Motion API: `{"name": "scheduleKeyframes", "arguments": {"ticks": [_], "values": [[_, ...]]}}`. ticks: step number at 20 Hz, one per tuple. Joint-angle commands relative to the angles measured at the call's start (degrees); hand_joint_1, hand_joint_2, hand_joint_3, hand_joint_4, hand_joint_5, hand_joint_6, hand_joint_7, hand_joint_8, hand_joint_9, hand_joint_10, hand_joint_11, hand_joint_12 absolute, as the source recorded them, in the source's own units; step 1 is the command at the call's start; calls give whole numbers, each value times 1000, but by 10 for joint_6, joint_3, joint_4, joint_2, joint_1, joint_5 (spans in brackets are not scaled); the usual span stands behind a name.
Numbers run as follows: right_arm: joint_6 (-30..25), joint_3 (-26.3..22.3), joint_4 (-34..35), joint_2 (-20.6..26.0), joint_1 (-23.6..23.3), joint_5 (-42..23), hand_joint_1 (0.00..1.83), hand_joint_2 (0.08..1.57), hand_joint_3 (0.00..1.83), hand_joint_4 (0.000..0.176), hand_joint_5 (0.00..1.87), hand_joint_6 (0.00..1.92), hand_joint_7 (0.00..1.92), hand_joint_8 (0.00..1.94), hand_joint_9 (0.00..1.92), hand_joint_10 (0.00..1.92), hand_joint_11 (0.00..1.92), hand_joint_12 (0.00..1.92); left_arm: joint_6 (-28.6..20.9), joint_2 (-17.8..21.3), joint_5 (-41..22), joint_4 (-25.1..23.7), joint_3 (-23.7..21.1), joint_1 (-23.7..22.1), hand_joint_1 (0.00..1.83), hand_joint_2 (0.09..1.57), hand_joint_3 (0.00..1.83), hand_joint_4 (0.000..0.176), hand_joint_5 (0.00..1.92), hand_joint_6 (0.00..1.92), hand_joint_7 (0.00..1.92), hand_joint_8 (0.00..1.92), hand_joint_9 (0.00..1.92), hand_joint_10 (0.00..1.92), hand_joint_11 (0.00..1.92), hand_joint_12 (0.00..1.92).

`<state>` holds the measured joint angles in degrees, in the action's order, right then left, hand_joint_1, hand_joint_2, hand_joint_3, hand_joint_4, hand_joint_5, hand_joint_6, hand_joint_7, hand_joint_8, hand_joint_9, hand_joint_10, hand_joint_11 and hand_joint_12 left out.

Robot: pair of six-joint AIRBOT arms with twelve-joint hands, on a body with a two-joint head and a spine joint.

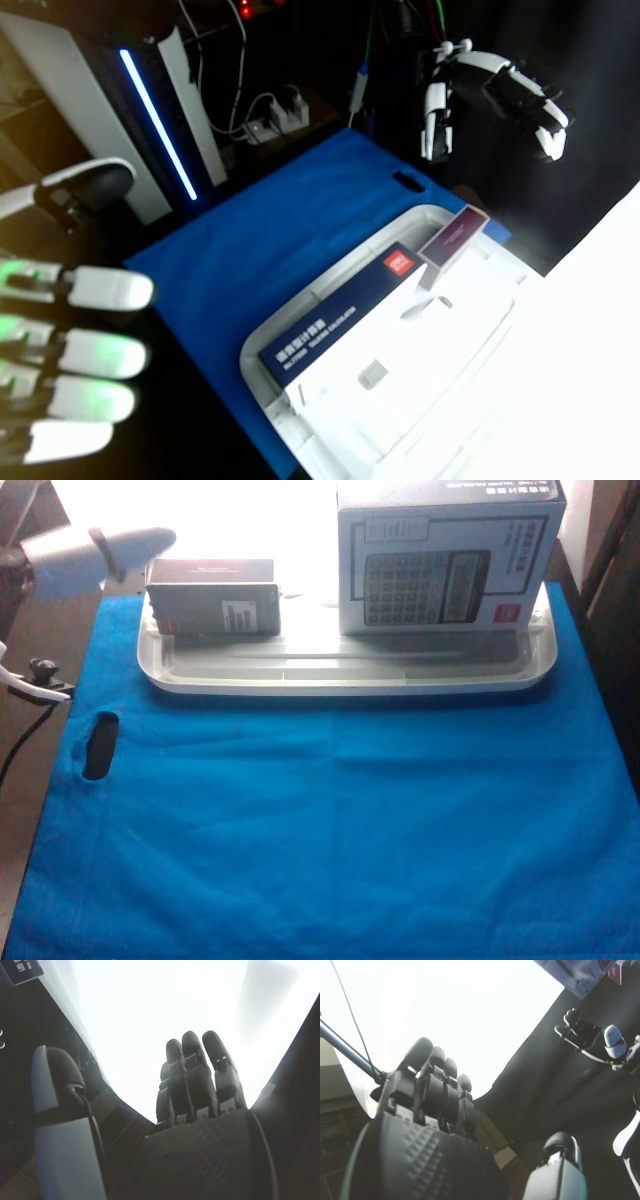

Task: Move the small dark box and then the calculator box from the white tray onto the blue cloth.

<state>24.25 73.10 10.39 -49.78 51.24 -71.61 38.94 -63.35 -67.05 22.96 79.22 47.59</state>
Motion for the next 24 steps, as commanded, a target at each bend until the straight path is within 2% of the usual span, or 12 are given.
{"name": "scheduleKeyframes", "arguments": {"ticks": [1,3,4,6,8,9,10,12,14,17,20,24], "values": [[-3,3,14,-1,-8,-65,273,1002,9,0,150,4,331,3,290,4,192,163,-8,2,-67,-6,6,-10,460,1003,13,36,262,8,267,0,238,5,39,505],[-3,3,14,-1,-8,-65,274,1005,8,0,156,5,332,2,290,2,193,158,-11,3,-57,-13,9,-14,458,999,9,29,265,8,254,0,225,0,42,508],[-3,3,13,-2,-8,-65,266,1001,4,0,177,11,338,3,293,3,191,150,-17,4,-41,-24,15,-19,466,1002,6,0,254,1,243,0,226,1,37,516],[-3,3,13,-2,-8,-65,257,986,0,0,167,4,342,4,291,2,199,148,-38,8,3,-63,32,-35,529,984,0,3,226,0,222,0,175,0,1,451],[-3,3,13,-2,-8,-65,264,975,3,0,143,1,342,0,288,0,226,96,-52,14,54,-108,46,-60,528,954,0,0,201,0,269,0,241,5,41,422],[-3,3,13,-2,-8,-65,264,973,2,0,143,1,343,0,294,2,239,97,-63,19,98,-149,58,-84,551,939,0,11,201,0,256,0,224,0,56,417],[-3,3,13,-2,-8,-65,272,972,1,0,148,3,347,2,300,5,245,97,-70,23,129,-181,64,-100,566,934,0,9,201,0,250,0,216,0,67,421],[-3,3,13,-3,-8,-65,278,970,0,0,144,0,352,3,305,6,251,94,-75,32,217,-272,72,-145,559,878,1,35,184,0,200,0,159,0,47,459],[-3,3,13,-3,-8,-65,282,965,0,0,133,0,347,0,302,3,252,90,-93,31,278,-350,80,-186,488,868,0,24,118,0,233,1,265,4,110,379],[-3,3,12,-3,-8,-65,257,990,7,0,123,2,347,3,316,8,267,86,-134,21,350,-456,95,-224,651,744,0,32,151,6,301,11,307,0,125,288],[-3,3,12,-5,-8,-65,246,982,1,0,116,1,351,2,313,3,262,71,-138,15,419,-542,95,-248,657,709,3,3,162,0,294,0,329,3,146,334],[-3,3,12,-7,-8,-65,260,988,4,0,108,0,342,0,293,0,257,51,-225,6,463,-682,103,-271,716,696,0,13,175,4,325,11,340,5,135,326]]}}
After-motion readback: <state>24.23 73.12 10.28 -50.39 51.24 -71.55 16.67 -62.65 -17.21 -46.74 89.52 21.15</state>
